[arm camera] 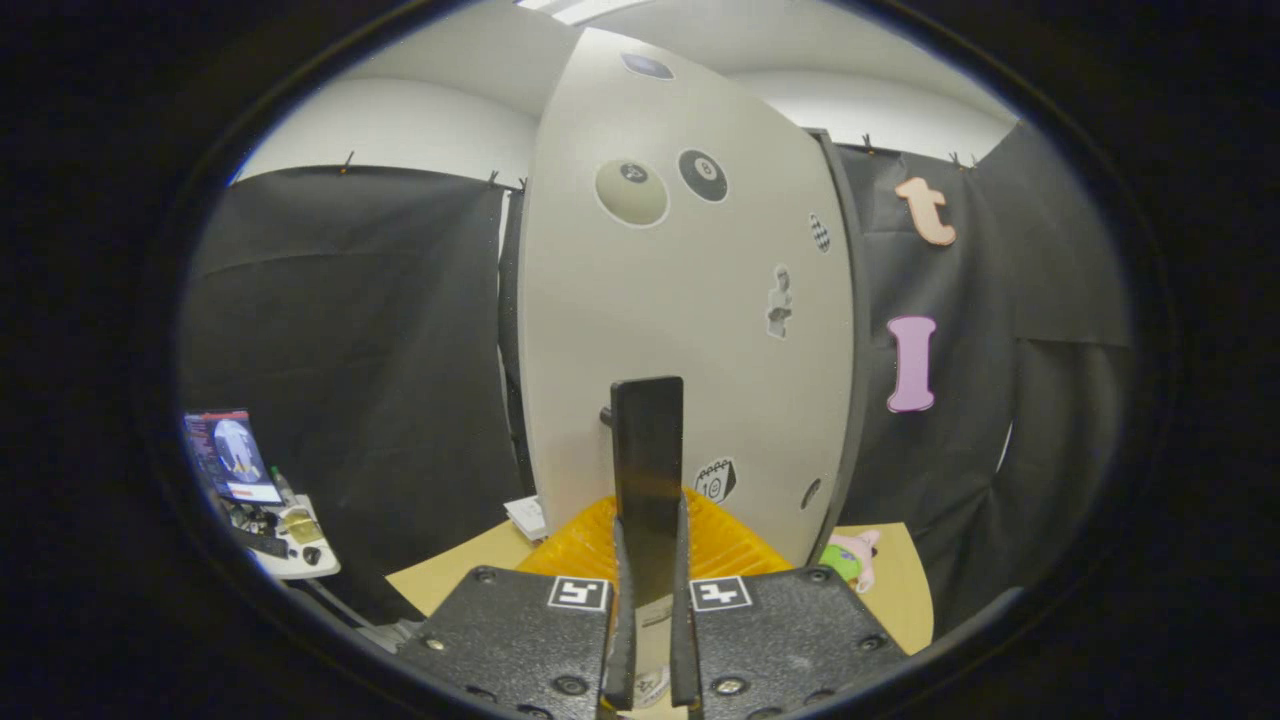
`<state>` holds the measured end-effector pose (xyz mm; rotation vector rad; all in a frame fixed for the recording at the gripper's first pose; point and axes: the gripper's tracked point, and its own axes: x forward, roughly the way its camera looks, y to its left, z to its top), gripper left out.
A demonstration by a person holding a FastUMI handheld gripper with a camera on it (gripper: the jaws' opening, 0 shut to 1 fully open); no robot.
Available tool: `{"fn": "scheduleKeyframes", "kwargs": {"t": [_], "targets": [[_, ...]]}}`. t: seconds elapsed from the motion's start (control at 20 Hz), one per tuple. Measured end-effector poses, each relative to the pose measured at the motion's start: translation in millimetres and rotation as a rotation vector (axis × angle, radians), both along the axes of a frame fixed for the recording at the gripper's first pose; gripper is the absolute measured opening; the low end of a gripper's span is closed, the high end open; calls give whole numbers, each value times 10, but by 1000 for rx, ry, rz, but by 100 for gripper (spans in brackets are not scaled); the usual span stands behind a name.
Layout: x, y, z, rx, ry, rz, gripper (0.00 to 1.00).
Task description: Open the shoe cabinet door, grab the shoes and put them into the shoe cabinet, then close the shoe cabinet door.
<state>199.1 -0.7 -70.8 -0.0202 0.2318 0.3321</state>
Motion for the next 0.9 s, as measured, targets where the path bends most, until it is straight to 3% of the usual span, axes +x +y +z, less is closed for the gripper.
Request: {"fn": "scheduleKeyframes", "kwargs": {"t": [0.45,0.8,0.9], "targets": [[-66,-375,13,-6,-35,-95,12],[106,-848,21,-42,-133,-355,4],[104,-926,52,-13,-127,-352,4]]}}
